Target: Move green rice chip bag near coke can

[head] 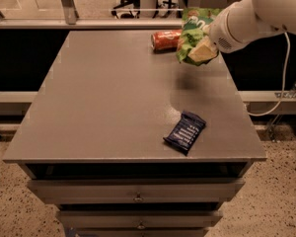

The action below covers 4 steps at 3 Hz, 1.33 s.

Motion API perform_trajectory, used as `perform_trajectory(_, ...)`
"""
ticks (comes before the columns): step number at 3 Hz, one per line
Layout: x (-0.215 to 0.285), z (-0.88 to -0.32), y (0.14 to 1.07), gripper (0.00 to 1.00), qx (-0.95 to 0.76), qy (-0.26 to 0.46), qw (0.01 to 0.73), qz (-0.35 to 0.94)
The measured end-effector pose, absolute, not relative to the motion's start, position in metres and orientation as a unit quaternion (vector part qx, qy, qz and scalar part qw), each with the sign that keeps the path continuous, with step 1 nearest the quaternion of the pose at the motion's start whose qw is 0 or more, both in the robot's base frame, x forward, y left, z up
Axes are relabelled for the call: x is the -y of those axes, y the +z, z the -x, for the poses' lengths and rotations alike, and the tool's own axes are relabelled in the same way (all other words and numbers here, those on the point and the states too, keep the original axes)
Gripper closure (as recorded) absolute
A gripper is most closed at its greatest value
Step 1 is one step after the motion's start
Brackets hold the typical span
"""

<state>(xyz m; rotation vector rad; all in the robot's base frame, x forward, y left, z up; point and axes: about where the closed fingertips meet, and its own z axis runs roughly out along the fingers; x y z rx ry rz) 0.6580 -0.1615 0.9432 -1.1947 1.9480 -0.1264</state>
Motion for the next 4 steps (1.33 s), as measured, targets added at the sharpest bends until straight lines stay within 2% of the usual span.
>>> perform_trajectory(2, 0.226, -0.700, 0.926, 1.00, -0.802, -0.085, 0.415, 0.421)
perform_trajectory(4, 0.241, -0.725, 0.906, 1.00, -0.814, -0.085, 0.416, 0.397)
